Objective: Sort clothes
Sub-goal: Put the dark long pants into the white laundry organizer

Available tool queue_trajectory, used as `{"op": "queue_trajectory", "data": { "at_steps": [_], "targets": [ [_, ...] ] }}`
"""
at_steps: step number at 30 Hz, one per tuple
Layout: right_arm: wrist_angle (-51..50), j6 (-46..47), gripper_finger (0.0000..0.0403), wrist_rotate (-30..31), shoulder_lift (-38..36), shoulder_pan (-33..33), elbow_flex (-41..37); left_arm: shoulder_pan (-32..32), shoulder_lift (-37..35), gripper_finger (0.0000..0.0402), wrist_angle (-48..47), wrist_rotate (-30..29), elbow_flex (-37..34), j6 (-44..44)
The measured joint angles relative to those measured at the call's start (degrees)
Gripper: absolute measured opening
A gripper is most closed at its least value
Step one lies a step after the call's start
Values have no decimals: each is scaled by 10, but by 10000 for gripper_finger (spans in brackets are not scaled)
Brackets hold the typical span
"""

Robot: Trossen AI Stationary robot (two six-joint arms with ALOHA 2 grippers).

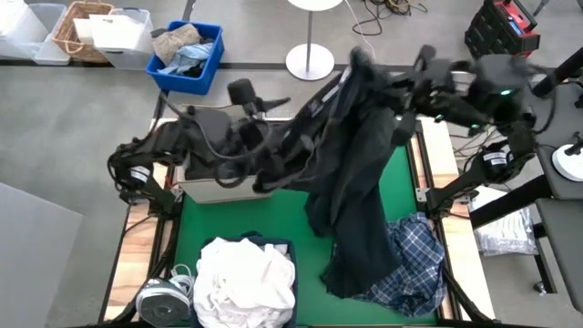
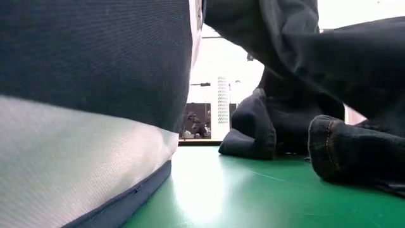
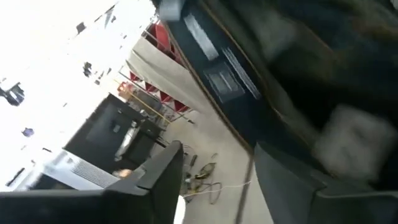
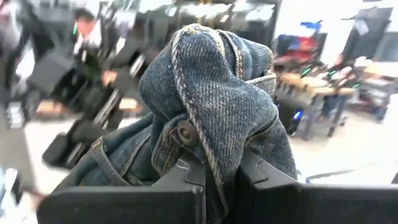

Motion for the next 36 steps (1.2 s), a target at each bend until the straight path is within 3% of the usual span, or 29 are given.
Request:
{"op": "queue_trajectory", "data": {
  "at_steps": [6, 9, 11, 14, 16, 25, 36],
  "targets": [
    [19, -29, 19, 85, -3, 0, 1, -3, -39, 212, -25, 8, -1, -110],
    [30, -37, 19, 94, -2, 0, 0, -2, -62, 221, -63, 19, 0, -172],
    [46, -40, 19, 99, -3, 0, 0, -2, -75, 224, -99, 70, 0, -214],
    [63, -55, 19, 121, -12, 0, 0, -3, -88, 226, -113, 199, -1, -266],
    [65, -59, 19, 124, -17, 0, 1, -7, -95, 226, -106, 225, -1, -293],
    [98, -74, 19, 120, -38, 0, 0, -12, -91, 226, -238, 158, -5, -386],
    [97, -81, 19, 120, -41, 0, 1, -16, -67, 227, -285, 107, -10, -392]
  ]
}}
